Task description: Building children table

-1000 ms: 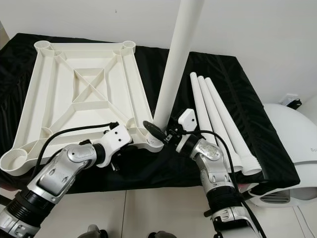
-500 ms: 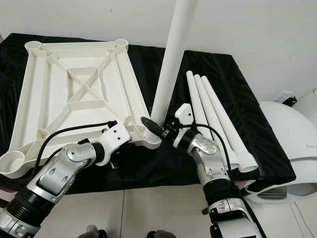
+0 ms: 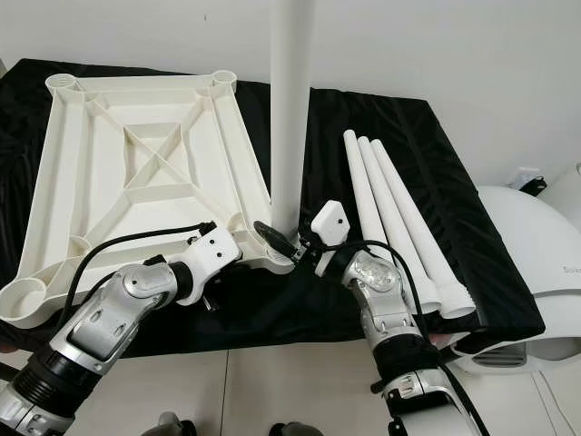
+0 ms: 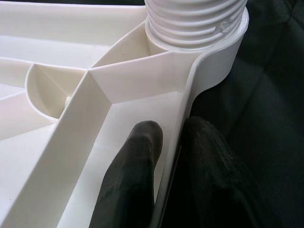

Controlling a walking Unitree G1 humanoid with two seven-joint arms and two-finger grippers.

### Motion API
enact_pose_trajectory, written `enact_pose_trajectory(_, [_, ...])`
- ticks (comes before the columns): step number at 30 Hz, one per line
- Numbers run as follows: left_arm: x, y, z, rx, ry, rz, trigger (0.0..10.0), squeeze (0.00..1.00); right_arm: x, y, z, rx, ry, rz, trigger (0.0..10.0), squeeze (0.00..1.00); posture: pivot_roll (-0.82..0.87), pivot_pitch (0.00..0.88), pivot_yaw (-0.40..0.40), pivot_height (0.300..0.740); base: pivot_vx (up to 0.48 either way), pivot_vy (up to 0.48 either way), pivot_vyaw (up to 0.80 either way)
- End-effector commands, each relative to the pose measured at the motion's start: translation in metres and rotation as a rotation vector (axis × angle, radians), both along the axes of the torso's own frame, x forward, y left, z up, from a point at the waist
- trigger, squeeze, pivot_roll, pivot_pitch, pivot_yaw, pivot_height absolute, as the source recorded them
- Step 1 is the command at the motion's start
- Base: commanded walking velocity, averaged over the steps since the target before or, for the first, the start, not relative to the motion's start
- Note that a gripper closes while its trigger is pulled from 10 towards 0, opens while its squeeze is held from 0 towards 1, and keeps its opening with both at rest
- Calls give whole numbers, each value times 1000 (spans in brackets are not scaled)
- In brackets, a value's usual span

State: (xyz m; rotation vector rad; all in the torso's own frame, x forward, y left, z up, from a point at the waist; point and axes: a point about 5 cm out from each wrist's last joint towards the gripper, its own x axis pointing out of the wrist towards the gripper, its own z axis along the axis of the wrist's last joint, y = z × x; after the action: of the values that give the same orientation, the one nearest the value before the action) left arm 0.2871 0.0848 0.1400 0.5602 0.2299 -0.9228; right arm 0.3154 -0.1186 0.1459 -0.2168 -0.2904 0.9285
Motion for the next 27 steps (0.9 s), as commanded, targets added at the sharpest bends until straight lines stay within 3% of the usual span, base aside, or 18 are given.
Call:
enact_pose_trajectory(1, [-7, -10, 8, -12, -31, -64, 10000, 0, -10, -22, -58, -129, 272, -98, 10000, 0, -22, 120, -71, 740, 0, 0, 0])
enact_pose_trajectory(7, [-7, -10, 8, -12, -32, -65, 10000, 0, -3, -24, -56, -50, 336, -136, 10000, 0, -21, 117, -72, 740, 0, 0, 0])
enact_pose_trajectory(9, [-8, -11, 9, -12, -34, -66, 10000, 0, 2, -28, -57, 15, 405, -167, 10000, 0, -19, 115, -71, 740, 0, 0, 0])
enact_pose_trajectory(15, [-8, -11, 10, -14, -36, -68, 10000, 0, 6, -35, -61, 63, 496, -194, 10000, 0, -18, 112, -72, 740, 0, 0, 0])
enact_pose_trajectory(27, [-9, -12, 10, -15, -37, -67, 10000, 0, 1, -37, -72, -12, 570, -159, 10000, 0, -16, 112, -73, 740, 0, 0, 0])
